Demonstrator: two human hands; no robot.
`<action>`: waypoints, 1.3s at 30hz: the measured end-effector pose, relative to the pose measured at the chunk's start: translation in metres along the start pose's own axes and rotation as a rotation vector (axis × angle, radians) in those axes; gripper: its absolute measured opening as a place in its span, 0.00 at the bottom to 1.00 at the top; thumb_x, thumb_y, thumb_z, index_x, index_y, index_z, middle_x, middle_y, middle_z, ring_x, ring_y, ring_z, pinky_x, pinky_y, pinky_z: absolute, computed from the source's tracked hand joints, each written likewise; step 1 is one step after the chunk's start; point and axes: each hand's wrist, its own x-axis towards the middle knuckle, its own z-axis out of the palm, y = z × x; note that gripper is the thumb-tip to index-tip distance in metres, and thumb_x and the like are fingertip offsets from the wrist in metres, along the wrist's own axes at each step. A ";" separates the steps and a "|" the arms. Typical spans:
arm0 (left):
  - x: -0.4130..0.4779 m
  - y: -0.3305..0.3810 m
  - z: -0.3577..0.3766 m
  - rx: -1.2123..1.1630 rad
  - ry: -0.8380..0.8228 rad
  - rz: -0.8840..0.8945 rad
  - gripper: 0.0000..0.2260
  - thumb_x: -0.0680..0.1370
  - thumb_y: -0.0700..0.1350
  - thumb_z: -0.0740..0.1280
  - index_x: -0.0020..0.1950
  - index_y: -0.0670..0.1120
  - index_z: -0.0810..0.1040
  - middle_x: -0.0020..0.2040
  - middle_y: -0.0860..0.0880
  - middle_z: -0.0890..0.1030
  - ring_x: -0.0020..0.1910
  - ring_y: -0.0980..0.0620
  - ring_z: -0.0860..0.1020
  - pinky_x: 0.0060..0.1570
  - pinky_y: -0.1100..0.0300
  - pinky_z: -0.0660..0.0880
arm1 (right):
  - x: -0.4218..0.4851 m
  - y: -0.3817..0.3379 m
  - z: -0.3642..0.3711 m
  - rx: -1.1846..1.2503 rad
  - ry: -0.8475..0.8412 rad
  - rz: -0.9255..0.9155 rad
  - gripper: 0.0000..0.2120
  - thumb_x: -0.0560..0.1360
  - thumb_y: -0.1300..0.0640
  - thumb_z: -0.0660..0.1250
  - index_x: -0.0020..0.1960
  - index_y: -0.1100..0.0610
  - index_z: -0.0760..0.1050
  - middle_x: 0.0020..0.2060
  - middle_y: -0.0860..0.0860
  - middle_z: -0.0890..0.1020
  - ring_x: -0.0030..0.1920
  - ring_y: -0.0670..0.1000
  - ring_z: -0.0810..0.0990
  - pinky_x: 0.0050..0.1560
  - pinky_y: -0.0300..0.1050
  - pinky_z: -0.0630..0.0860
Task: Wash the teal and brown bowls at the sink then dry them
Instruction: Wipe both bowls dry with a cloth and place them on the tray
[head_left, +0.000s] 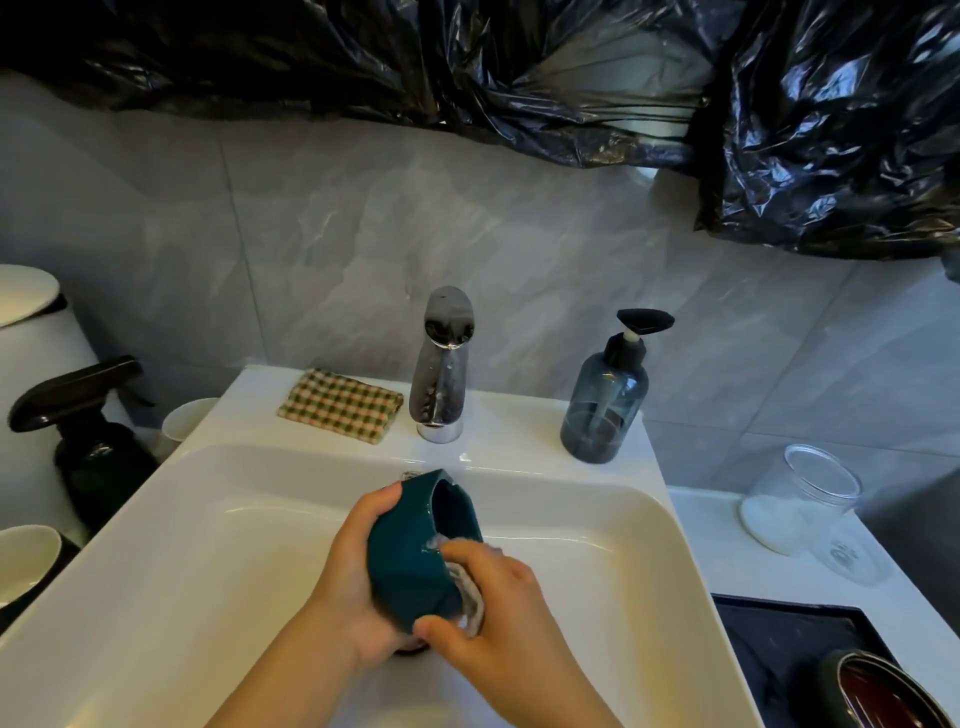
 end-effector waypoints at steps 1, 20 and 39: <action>0.000 -0.001 0.002 -0.003 0.045 -0.025 0.18 0.62 0.55 0.67 0.38 0.41 0.84 0.35 0.39 0.83 0.36 0.41 0.79 0.43 0.51 0.75 | 0.003 0.004 -0.002 0.028 0.026 0.043 0.19 0.68 0.53 0.73 0.52 0.39 0.69 0.54 0.41 0.77 0.54 0.42 0.75 0.53 0.29 0.72; 0.008 -0.036 0.018 0.390 0.057 0.309 0.15 0.75 0.48 0.67 0.59 0.57 0.68 0.54 0.49 0.77 0.50 0.50 0.78 0.41 0.58 0.76 | 0.010 -0.001 0.010 0.582 0.484 0.256 0.06 0.80 0.55 0.54 0.49 0.45 0.67 0.44 0.41 0.77 0.44 0.44 0.80 0.44 0.35 0.77; -0.005 -0.014 0.013 -0.049 0.005 -0.047 0.21 0.63 0.58 0.66 0.41 0.42 0.85 0.41 0.40 0.84 0.43 0.41 0.79 0.45 0.49 0.75 | 0.003 -0.002 0.010 0.019 0.246 0.029 0.18 0.65 0.32 0.43 0.35 0.43 0.64 0.33 0.42 0.73 0.37 0.41 0.73 0.38 0.34 0.71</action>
